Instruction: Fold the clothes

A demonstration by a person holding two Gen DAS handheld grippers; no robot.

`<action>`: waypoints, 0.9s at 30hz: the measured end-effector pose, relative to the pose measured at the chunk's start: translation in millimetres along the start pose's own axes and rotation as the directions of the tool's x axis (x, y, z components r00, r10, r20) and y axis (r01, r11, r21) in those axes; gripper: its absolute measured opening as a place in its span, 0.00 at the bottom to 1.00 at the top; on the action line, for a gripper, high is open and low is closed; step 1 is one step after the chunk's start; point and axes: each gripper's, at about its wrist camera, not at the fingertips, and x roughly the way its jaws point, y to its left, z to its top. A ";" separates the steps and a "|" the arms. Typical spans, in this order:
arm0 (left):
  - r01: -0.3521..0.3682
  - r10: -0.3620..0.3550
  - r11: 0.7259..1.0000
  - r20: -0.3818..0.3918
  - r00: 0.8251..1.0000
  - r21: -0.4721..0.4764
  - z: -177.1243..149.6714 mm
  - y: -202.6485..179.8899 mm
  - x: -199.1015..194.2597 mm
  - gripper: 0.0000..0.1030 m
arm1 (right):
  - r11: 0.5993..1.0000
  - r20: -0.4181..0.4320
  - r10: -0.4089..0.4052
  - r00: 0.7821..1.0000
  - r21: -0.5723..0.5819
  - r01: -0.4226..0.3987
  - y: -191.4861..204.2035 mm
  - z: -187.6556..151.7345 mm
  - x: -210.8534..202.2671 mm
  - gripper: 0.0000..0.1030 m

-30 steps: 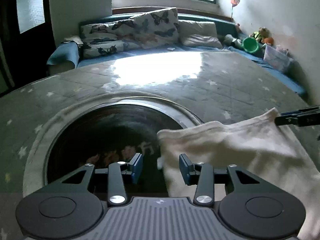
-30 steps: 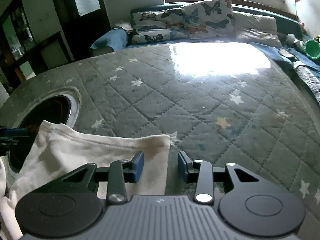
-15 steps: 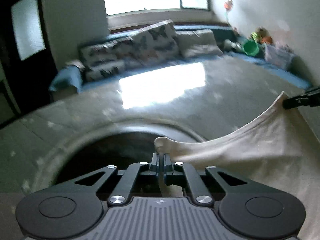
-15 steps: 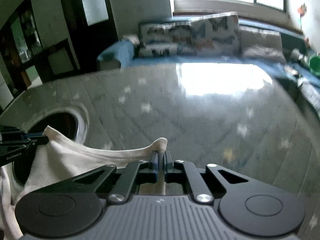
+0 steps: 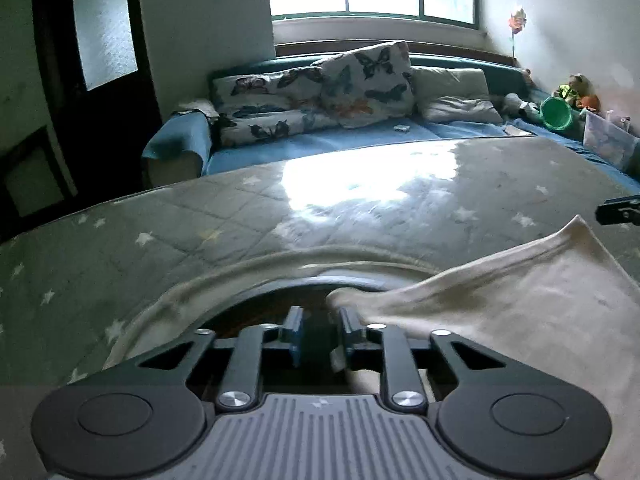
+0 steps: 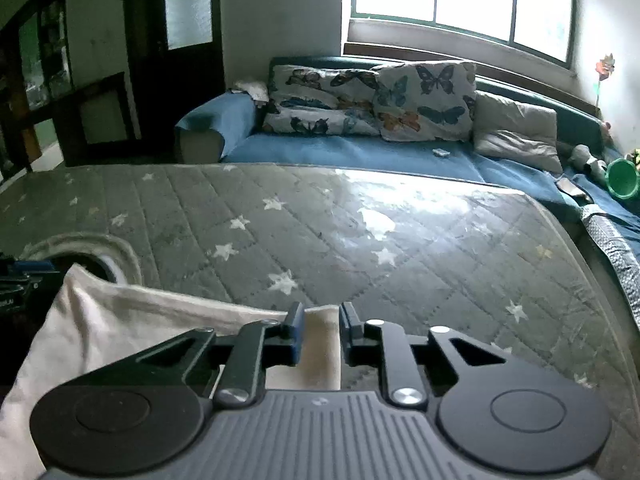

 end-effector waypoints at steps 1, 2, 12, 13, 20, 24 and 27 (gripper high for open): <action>-0.005 0.005 1.000 0.000 1.000 0.005 -3.0 2.6 -5.8 0.23 | 1.000 -0.008 0.015 1.000 -0.005 -0.015 0.7 -2.5 -2.9 0.18; -0.001 0.001 1.000 0.002 1.000 0.006 -5.5 4.7 -12.3 0.23 | 0.999 -0.019 0.035 0.999 -0.009 -0.035 2.4 -5.2 -5.9 0.18; 0.099 -0.100 0.993 0.016 0.995 0.058 -59.9 0.7 -102.9 0.26 | 0.968 -0.115 0.221 0.969 -0.092 -0.232 54.8 -57.5 -49.5 0.22; 0.115 -0.117 0.991 0.017 0.993 0.068 -67.1 -2.8 -111.0 0.26 | 0.965 -0.118 0.229 0.966 -0.103 -0.242 60.7 -63.5 -54.6 0.22; 0.169 -0.183 0.974 0.078 0.980 0.150 -116.3 -30.2 -164.9 0.32 | 0.917 -0.121 0.298 0.947 -0.238 -0.319 110.5 -119.0 -110.2 0.31; 0.168 -0.178 0.972 0.051 0.983 0.165 -139.4 -36.1 -175.0 0.32 | 0.887 -0.152 0.354 0.923 -0.258 -0.383 128.5 -148.3 -136.1 0.35; 0.167 -0.172 0.980 0.041 0.984 0.104 -148.8 -23.5 -181.4 0.33 | 0.877 -0.135 0.343 0.930 -0.308 -0.368 134.8 -160.6 -149.3 0.36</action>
